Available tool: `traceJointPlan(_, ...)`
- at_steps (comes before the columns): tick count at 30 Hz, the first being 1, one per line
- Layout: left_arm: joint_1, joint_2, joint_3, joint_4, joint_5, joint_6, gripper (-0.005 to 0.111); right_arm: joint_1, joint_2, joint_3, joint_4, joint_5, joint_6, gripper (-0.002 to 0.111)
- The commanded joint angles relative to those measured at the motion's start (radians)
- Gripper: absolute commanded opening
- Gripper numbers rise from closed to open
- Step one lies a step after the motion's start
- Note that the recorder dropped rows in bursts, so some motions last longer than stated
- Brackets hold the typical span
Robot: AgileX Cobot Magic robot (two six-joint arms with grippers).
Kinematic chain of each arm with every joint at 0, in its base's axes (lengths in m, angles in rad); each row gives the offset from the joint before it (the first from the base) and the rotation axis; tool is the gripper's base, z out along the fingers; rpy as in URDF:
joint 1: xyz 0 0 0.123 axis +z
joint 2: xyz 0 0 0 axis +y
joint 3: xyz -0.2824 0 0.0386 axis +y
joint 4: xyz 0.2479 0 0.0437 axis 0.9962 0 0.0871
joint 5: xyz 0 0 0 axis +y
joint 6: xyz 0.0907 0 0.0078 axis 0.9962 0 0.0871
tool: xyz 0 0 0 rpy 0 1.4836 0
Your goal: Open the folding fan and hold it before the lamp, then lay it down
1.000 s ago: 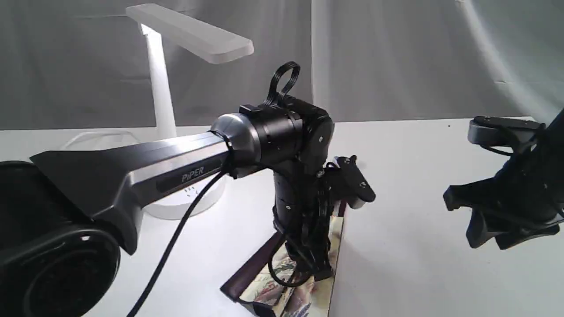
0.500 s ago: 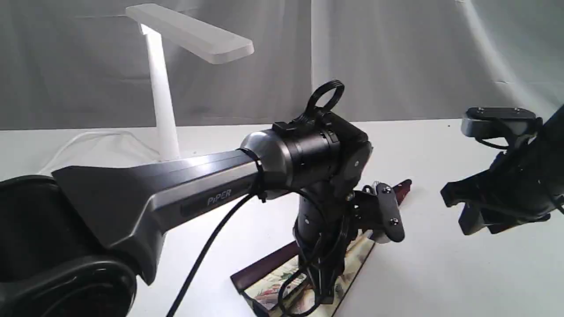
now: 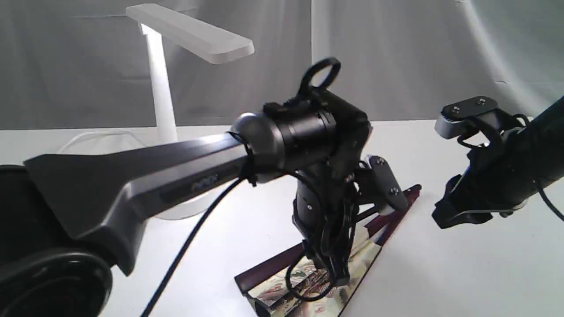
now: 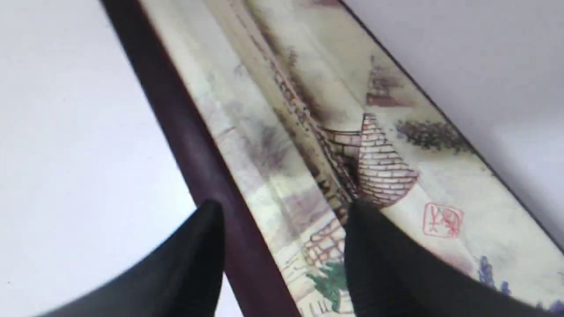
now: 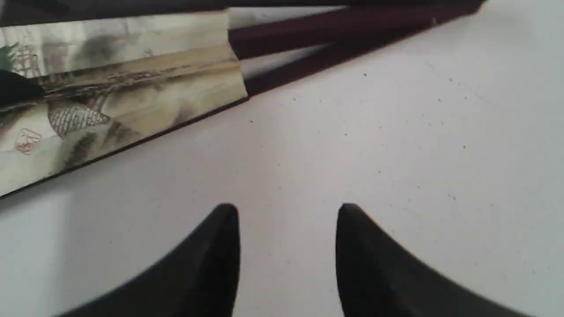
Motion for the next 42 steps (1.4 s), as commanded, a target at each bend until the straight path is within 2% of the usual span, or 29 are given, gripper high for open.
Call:
traceJointPlan(1, 0.003, -0.053, 0.0, -0.082, 0.004, -0.032, 0.042, 0.007, -0.009, 0.006, 0.036, -0.008, -0.109, 0.036)
traceJointPlan(4, 0.008, -0.062, 0.0, -0.092, 0.004, -0.117, 0.042, 0.013, -0.009, 0.006, 0.04, -0.008, -0.182, 0.036)
traceJointPlan(8, 0.061, -0.062, 0.014, -0.11, 0.004, -0.257, 0.042, 0.031, -0.009, 0.006, 0.045, -0.004, -0.219, 0.036)
traceJointPlan(14, 0.165, -0.072, 0.059, -0.272, 0.004, -0.276, 0.042, 0.085, -0.009, 0.006, 0.041, -0.001, -0.329, 0.036)
traceJointPlan(20, 0.231, -0.096, 0.165, -0.275, 0.004, -0.297, 0.041, 0.142, -0.009, 0.006, 0.044, -0.021, -0.467, 0.036)
traceJointPlan(24, 0.236, -0.126, 0.231, -0.275, 0.004, -0.297, 0.03, 0.187, -0.007, 0.006, 0.044, -0.079, -0.517, 0.036)
traceJointPlan(29, 0.218, -0.154, 0.268, -0.293, 0.004, -0.276, 0.03, 0.211, -0.002, 0.006, 0.051, -0.128, -0.515, 0.037)
traceJointPlan(35, 0.218, -0.175, 0.268, -0.297, 0.004, -0.276, 0.03, 0.211, 0.046, 0.006, 0.055, -0.13, -0.491, 0.046)
traceJointPlan(42, 0.218, -0.177, 0.307, -0.298, 0.004, -0.276, 0.03, 0.211, 0.077, 0.006, 0.094, -0.125, -0.455, 0.047)
